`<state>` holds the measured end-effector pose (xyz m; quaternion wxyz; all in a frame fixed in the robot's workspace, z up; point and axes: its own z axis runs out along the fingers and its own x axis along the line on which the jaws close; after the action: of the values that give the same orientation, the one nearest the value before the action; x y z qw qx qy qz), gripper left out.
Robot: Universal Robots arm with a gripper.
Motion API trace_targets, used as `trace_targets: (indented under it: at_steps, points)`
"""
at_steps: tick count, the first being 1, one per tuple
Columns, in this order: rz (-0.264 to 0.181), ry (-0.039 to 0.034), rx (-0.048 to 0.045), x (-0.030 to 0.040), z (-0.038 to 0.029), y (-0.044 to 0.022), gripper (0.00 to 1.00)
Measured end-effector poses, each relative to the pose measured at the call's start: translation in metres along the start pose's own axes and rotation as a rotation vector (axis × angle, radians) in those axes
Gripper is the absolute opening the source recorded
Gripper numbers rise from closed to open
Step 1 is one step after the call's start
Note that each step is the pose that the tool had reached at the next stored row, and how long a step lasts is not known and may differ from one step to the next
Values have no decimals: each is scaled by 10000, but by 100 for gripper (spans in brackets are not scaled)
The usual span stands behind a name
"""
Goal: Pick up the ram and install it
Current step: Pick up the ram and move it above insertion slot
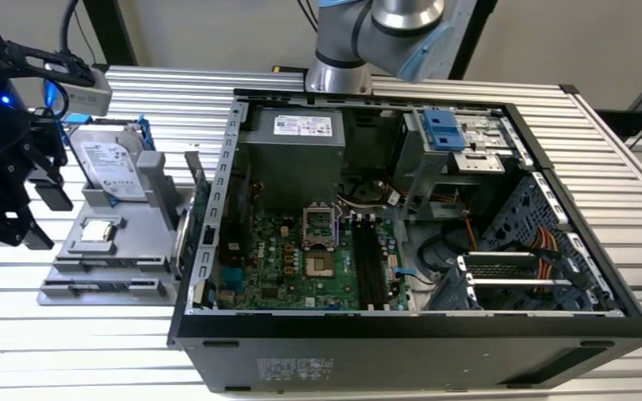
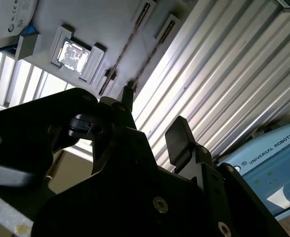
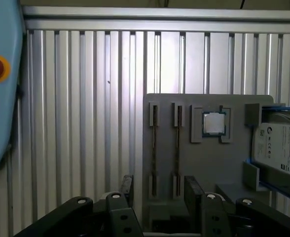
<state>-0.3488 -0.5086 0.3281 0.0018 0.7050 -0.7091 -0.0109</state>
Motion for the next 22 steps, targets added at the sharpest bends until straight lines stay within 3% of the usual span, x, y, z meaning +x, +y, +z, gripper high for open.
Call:
trace_targets:
  at_steps: [22]
  points:
    - [2, 135, 1, 2, 154, -3, 100]
